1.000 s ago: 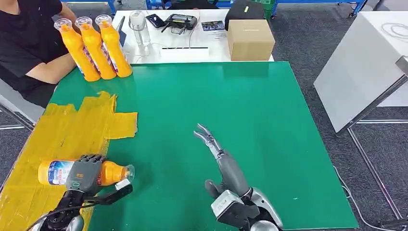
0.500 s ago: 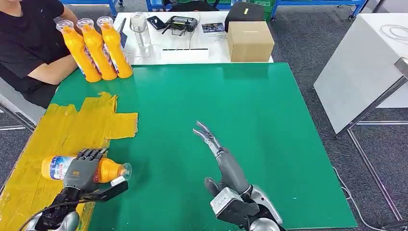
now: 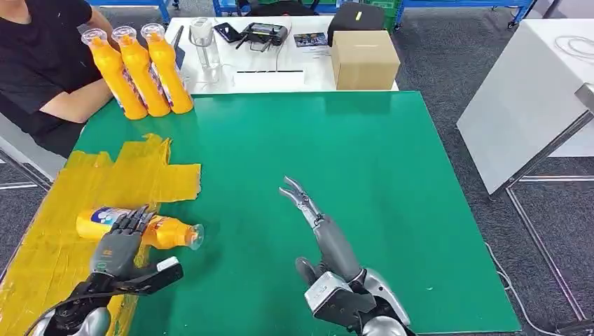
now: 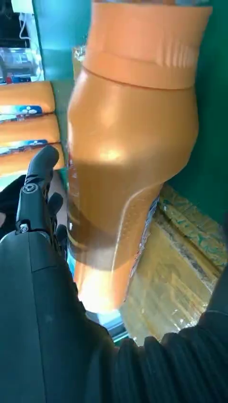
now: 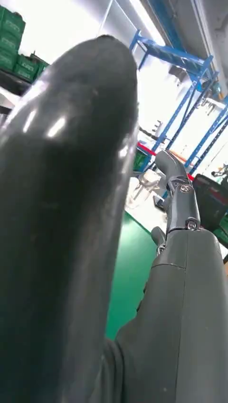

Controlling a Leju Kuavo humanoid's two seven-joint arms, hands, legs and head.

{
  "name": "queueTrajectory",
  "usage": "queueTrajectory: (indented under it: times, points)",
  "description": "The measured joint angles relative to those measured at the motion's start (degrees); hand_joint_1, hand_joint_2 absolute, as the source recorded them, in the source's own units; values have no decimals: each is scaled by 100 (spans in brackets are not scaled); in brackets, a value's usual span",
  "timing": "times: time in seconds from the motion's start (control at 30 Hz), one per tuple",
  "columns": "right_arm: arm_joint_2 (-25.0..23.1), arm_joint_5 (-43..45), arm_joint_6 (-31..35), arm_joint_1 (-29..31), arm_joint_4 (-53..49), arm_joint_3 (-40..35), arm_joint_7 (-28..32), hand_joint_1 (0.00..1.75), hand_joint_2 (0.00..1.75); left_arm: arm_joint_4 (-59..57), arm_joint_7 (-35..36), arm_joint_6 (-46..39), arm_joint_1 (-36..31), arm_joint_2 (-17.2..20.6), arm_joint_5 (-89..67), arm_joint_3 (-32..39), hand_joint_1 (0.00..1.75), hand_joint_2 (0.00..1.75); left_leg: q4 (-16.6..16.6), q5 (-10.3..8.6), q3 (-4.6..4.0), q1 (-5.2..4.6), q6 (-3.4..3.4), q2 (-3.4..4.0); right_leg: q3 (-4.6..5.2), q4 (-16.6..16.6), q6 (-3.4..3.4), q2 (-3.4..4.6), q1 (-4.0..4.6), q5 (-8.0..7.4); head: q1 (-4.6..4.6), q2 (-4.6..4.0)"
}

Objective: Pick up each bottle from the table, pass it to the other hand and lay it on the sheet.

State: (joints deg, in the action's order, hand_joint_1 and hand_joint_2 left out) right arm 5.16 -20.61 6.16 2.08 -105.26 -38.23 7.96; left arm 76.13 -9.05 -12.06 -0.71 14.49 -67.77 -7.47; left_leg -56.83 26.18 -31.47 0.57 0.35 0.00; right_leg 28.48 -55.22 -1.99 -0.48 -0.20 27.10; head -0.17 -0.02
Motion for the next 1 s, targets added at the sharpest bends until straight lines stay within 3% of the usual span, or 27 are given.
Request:
queueTrajectory:
  times: [0.37, 0.5, 0.7, 0.9, 1.0]
  points:
    - [-2, -42, 4, -54, 0, 28, 35, 0, 0, 265, -324, 37, 138, -37, 772, 140, 0, 0, 0, 0, -1, 0, 0, 4, 5, 0, 0, 1, 0, 0, 2, 0]
    - [-2, -188, 103, -237, -7, 98, 120, 0, 0, 1017, -1023, 543, 377, -512, 2933, 577, 0, 0, -1, 0, -11, 0, 0, 2, 13, 0, 0, 1, -3, 0, 0, 0]
    - [-65, -533, 666, -552, -155, 242, 600, 0, 0, 2061, -1328, 1837, 653, -1016, 5453, 822, 0, 0, -2, 3, -13, -4, 1, 5, 18, 1, 0, 3, -4, 0, -2, 0]
    - [-179, -649, 1107, -831, -317, 334, 925, 0, 0, 2902, -1706, 2069, 1109, -1525, 6046, 691, 0, 0, -2, 4, -20, -3, 1, 6, 28, 2, 0, 3, -4, 0, 0, 0]
    - [-293, -724, 1806, -1019, -372, 433, 1397, 0, 0, 3196, -1878, 2091, 1374, -1751, 6364, 480, 0, 0, -1, 4, -18, -3, 1, 6, 28, 2, 0, 3, -3, 0, -4, 0]
